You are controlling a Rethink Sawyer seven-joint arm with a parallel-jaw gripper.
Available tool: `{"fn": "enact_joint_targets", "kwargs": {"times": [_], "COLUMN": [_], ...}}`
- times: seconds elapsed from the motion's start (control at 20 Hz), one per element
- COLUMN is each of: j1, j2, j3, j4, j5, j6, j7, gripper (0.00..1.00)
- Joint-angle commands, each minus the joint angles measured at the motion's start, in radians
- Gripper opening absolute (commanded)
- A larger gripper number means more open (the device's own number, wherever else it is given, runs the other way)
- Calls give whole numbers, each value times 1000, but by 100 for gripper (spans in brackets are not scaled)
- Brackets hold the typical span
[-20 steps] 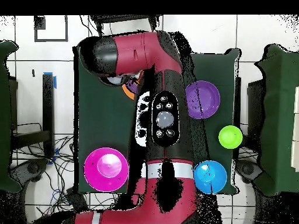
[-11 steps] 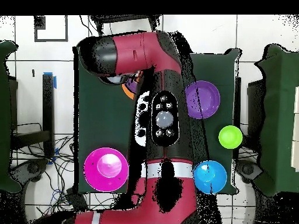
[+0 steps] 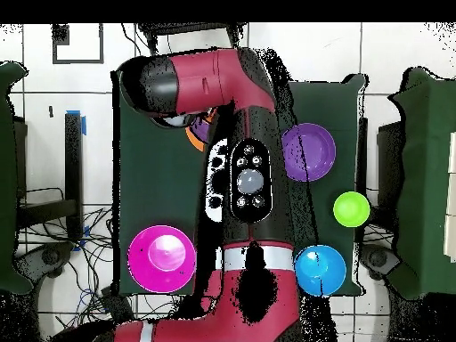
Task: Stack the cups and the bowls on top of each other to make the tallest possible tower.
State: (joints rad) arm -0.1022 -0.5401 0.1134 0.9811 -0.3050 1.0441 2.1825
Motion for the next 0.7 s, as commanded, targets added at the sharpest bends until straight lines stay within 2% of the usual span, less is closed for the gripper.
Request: {"fn": "enact_joint_targets", "kwargs": {"times": [0.05, 0.7], "j1": [-2, -11], "j2": [59, 58], "j3": [59, 58], "j4": [83, 85], "j5": [-80, -97], "j6": [-52, -62], "j7": [-196, -219], "gripper": [0, 0]}}
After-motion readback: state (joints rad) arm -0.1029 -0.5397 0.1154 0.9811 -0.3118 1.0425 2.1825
